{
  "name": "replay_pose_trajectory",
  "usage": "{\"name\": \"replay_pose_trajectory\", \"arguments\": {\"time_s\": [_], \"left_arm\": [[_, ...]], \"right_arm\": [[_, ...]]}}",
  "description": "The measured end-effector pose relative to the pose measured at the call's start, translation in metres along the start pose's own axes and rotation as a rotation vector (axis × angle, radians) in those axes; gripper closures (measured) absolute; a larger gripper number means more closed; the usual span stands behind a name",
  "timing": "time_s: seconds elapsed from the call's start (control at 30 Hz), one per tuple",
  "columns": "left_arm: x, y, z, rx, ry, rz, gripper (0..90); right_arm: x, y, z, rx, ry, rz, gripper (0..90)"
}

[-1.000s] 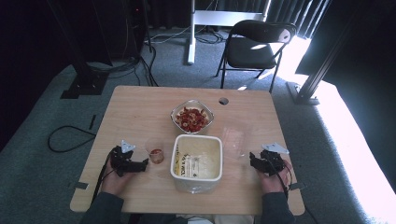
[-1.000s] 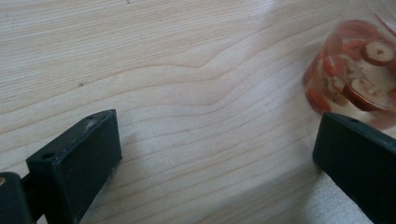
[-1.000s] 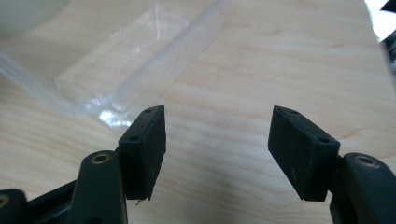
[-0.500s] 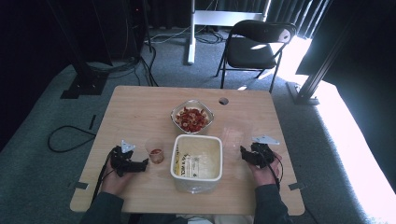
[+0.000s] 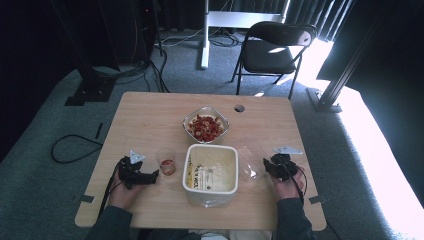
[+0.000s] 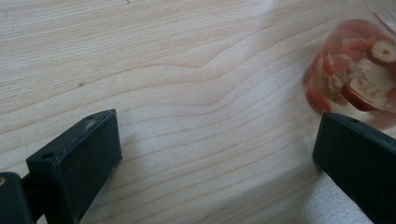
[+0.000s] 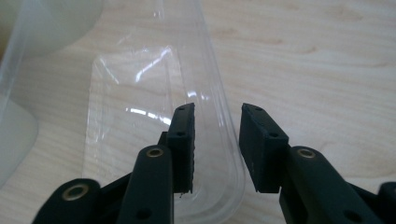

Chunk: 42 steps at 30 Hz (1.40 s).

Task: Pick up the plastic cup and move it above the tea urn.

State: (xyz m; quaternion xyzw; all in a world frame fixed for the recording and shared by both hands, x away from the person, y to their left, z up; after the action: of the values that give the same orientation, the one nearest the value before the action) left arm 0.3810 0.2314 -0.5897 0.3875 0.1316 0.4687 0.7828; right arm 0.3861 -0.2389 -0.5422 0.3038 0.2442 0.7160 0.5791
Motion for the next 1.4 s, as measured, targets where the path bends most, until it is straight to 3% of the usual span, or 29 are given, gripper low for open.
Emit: {"name": "replay_pose_trajectory", "arguments": {"time_s": [0.07,0.13,0.2,0.57,0.63,1.4], "left_arm": [[0.000,0.000,0.000,0.000,0.000,0.000,1.6],[0.000,0.000,0.000,0.000,-0.001,0.000,1.6],[0.000,0.000,0.000,0.000,-0.001,0.000,1.6],[0.000,0.000,0.000,-0.001,-0.001,0.000,1.6],[0.000,0.000,0.000,0.000,-0.001,0.000,1.6],[0.000,0.000,0.000,0.000,-0.001,0.000,1.6]], "right_arm": [[-0.001,-0.001,-0.001,0.011,-0.003,-0.001,65.8],[-0.003,-0.001,-0.004,0.024,-0.007,0.009,77.6],[-0.006,0.002,-0.005,0.028,-0.031,0.042,81.0],[-0.015,0.027,0.009,-0.061,-0.054,0.054,85.3],[-0.016,0.033,0.012,-0.077,-0.042,0.032,85.4],[-0.019,0.084,0.032,-0.145,-0.006,0.046,85.5]]}}
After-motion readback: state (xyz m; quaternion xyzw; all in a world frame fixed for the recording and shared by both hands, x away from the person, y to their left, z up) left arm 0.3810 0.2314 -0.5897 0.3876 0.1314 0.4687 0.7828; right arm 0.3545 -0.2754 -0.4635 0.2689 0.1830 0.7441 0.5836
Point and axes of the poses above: each handheld gripper's, and its own axes: y roughly backward along the jaws, z roughly out of its top, x roughly to its left, the point moved 6 cm from there along -y, roughly forward along the jaws, and after that the axes turned 12 degrees about -y, right-handed, at the moved point
